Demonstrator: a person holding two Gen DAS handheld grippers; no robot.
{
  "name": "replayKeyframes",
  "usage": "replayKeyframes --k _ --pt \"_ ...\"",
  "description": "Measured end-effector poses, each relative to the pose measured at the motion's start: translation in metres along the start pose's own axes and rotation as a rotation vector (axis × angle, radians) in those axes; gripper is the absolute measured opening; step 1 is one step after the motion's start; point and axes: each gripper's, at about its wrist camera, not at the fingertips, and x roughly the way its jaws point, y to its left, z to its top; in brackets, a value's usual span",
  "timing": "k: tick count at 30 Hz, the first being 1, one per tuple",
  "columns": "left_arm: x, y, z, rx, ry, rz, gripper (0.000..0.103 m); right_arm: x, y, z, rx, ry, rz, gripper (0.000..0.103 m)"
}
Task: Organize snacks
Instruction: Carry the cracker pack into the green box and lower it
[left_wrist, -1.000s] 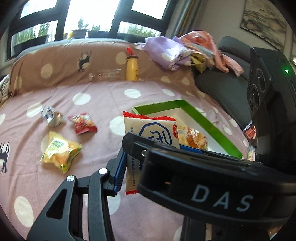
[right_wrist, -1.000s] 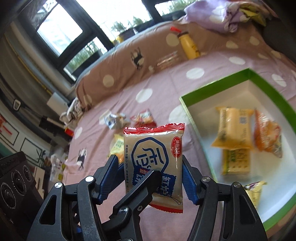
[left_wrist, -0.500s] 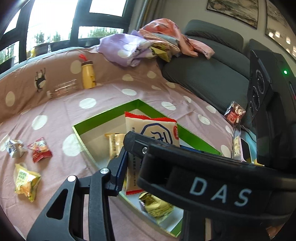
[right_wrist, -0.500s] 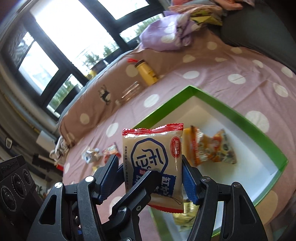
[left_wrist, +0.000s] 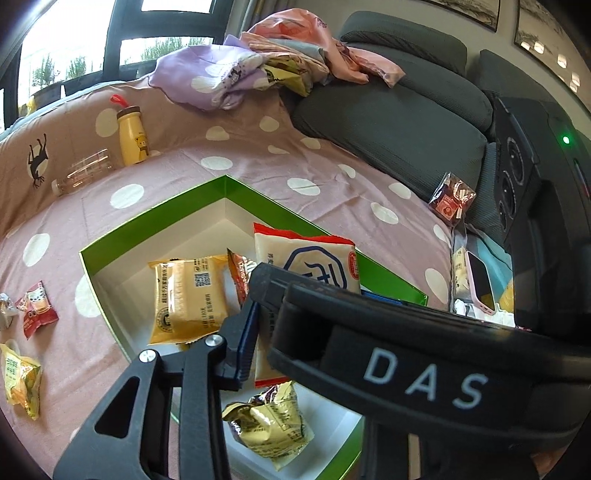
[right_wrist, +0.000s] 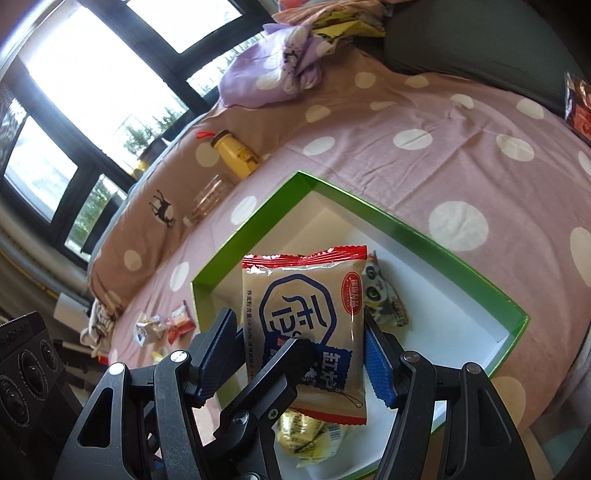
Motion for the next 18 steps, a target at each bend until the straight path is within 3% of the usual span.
replayKeyframes --k 18 --pt "0.02 0.004 -0.003 -0.038 0.055 -0.058 0.034 0.01 -0.014 0.0 0.018 0.036 -0.077 0.068"
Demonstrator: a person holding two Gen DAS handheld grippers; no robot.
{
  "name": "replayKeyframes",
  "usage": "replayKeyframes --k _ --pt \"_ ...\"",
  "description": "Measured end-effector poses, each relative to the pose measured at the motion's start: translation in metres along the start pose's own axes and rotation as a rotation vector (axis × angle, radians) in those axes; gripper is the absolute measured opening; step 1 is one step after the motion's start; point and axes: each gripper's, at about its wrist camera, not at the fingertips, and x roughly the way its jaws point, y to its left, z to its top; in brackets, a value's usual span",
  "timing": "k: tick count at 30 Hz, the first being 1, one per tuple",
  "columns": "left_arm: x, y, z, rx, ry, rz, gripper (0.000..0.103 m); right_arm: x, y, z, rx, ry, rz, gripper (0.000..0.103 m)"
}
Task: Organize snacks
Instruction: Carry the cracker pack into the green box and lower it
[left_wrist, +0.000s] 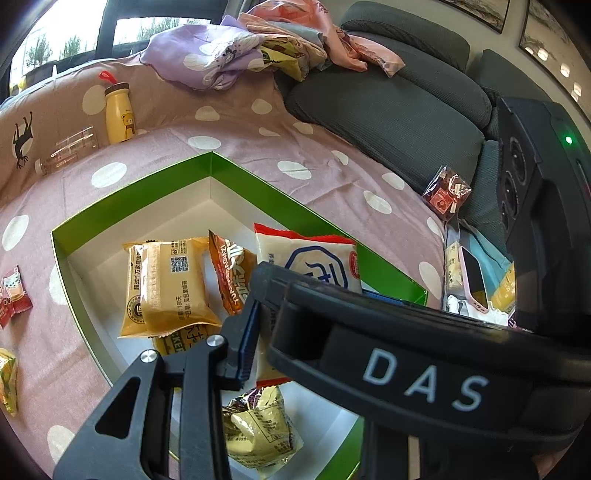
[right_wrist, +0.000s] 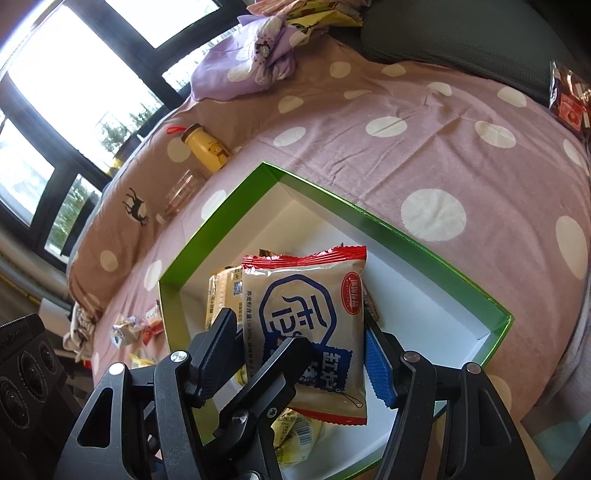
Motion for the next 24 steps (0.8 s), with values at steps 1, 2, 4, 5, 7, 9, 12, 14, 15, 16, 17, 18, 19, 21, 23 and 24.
replayKeyframes --k 1,2,4,5,7,9,12,14,15,16,17,18,19,21,23,24 --pt "0.001 0.001 0.0 -0.006 0.005 -0.002 0.034 0.001 0.001 0.0 -0.003 0.002 -0.005 0.068" --pt "0.001 0.002 -0.001 -0.012 0.009 -0.005 0.034 0.001 0.001 0.0 -0.006 0.004 -0.01 0.068" --pt "0.002 0.003 -0.001 -0.021 0.015 -0.011 0.034 0.002 0.002 0.0 -0.01 0.006 -0.021 0.068" --pt "0.002 0.003 -0.001 -0.024 0.016 -0.013 0.034 0.002 0.003 0.0 -0.012 0.007 -0.025 0.068" --pt "0.003 0.004 -0.002 -0.03 0.024 -0.016 0.034 0.003 0.003 0.0 -0.017 0.009 -0.033 0.068" --pt "0.004 0.005 -0.002 -0.041 0.038 -0.022 0.034 0.004 0.004 0.0 -0.02 0.012 -0.044 0.068" --pt "0.006 0.007 -0.003 -0.048 0.051 -0.027 0.034 0.006 0.006 -0.001 -0.025 0.015 -0.059 0.068" --pt "0.007 0.008 -0.004 -0.055 0.058 -0.027 0.034 0.007 0.007 -0.001 -0.03 0.018 -0.068 0.068" --pt "0.008 0.009 -0.004 -0.059 0.061 -0.029 0.034 0.007 0.007 -0.001 -0.032 0.019 -0.071 0.068" --pt "0.008 0.009 -0.004 -0.063 0.065 -0.031 0.034 0.007 0.008 -0.001 -0.033 0.02 -0.075 0.068" --pt "0.009 0.01 -0.004 -0.067 0.068 -0.032 0.034 0.008 0.008 -0.001 -0.034 0.021 -0.079 0.068" --pt "0.01 0.011 -0.004 -0.071 0.072 -0.033 0.034 0.008 0.008 -0.001 -0.036 0.022 -0.083 0.068" --pt "0.011 0.012 -0.004 -0.074 0.078 -0.035 0.034 0.009 0.008 -0.001 -0.038 0.023 -0.089 0.068" --pt "0.012 0.014 -0.004 -0.081 0.086 -0.04 0.034 0.01 0.009 -0.001 -0.04 0.025 -0.095 0.068" --pt "0.012 0.015 -0.005 -0.085 0.091 -0.039 0.034 0.011 0.009 -0.001 -0.043 0.027 -0.097 0.068" --pt "0.013 0.015 -0.005 -0.086 0.092 -0.038 0.034 0.011 0.009 -0.001 -0.043 0.029 -0.097 0.068"
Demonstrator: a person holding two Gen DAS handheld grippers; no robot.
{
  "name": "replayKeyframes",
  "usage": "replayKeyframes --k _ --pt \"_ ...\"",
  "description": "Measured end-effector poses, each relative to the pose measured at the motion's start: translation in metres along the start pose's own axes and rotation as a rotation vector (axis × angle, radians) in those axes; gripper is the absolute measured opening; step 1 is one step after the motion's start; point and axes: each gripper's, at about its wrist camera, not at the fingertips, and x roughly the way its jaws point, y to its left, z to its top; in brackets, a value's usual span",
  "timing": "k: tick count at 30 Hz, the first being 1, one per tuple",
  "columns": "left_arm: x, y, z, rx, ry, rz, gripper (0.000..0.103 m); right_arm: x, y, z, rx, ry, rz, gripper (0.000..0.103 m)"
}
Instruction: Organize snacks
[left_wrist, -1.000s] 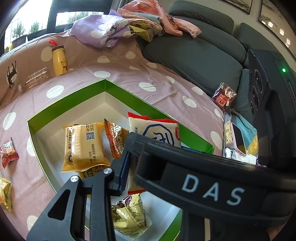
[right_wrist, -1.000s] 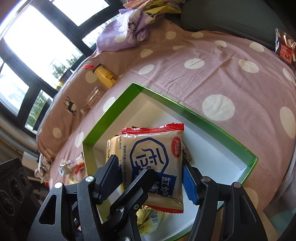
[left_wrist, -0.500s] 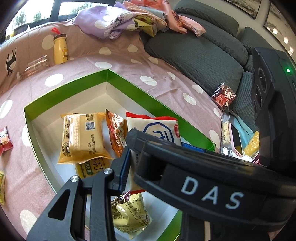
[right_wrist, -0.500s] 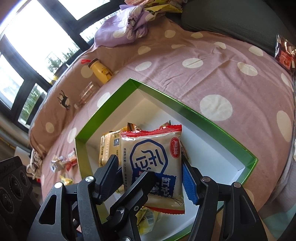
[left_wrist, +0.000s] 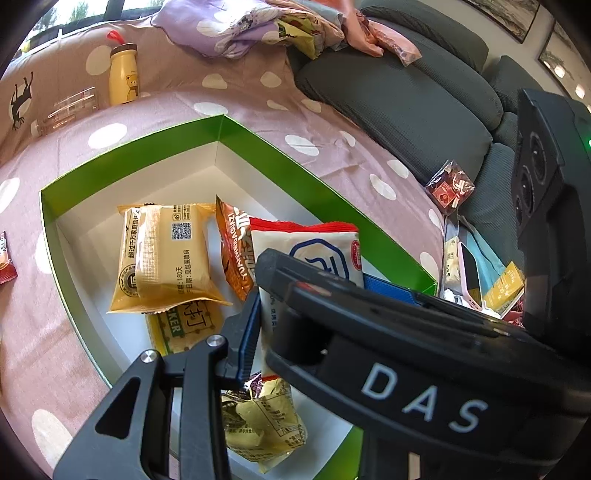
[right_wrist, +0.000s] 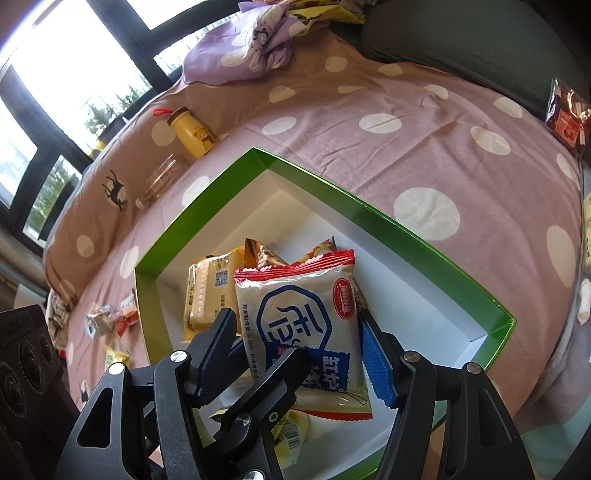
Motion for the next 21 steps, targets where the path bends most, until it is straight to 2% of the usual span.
replayKeyframes --k 13,21 --pt "0.0079 0.0086 0.0002 -0.033 0.039 -0.001 0.032 0.0062 0.0056 -0.0004 -0.016 0.012 -0.045 0.068" --pt "0.009 0.0101 0.0011 -0.035 0.048 0.006 0.032 0.007 0.0032 0.0002 -0.011 0.012 -0.041 0.068"
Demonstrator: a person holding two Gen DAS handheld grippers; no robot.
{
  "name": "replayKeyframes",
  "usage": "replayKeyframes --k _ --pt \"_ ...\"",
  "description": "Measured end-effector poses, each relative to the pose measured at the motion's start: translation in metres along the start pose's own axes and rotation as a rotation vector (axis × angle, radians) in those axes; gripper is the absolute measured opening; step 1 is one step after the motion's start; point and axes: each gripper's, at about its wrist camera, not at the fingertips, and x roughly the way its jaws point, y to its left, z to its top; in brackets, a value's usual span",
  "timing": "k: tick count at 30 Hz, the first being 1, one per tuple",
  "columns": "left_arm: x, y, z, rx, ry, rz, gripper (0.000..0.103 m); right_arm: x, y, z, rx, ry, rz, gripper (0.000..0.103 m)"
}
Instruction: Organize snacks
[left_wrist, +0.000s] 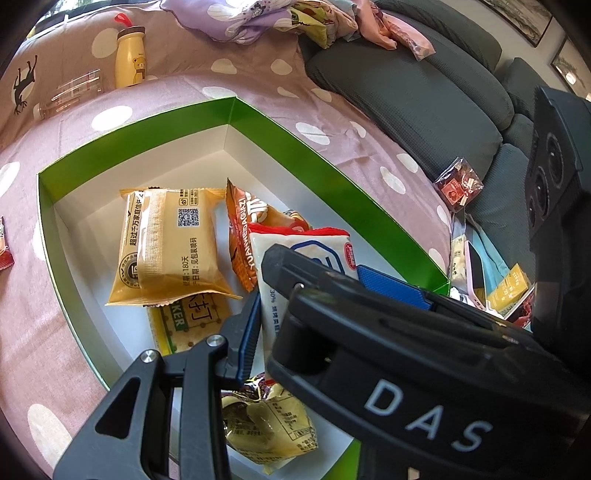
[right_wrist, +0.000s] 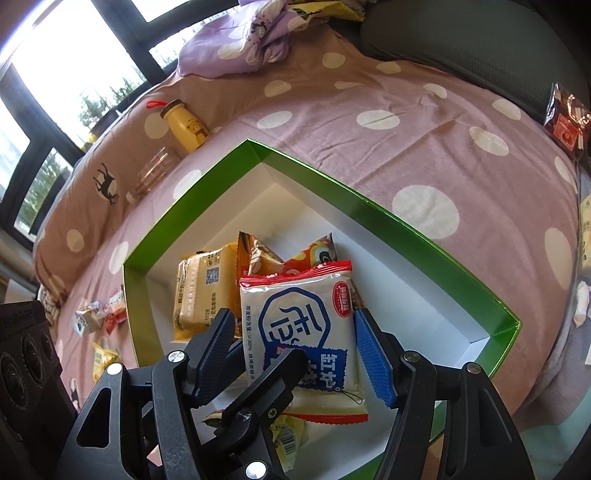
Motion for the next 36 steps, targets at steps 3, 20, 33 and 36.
replayKeyframes --k 3,20,33,36 --pt "-0.001 0.0 0.0 -0.001 0.0 0.015 0.034 -0.001 -0.001 0.0 0.004 -0.009 0.004 0.068" --pt "-0.084 0.021 -0.025 -0.025 -0.181 0.143 0.062 -0.032 0.023 -0.008 -0.054 -0.127 0.064 0.071" --pt "-0.184 0.108 -0.093 -0.316 -0.339 0.407 0.088 -0.035 0.091 -0.028 -0.251 -0.137 0.105 0.081" --pt "-0.197 0.134 -0.116 -0.39 -0.358 0.471 0.088 -0.032 0.108 -0.037 -0.305 -0.122 0.113 0.081"
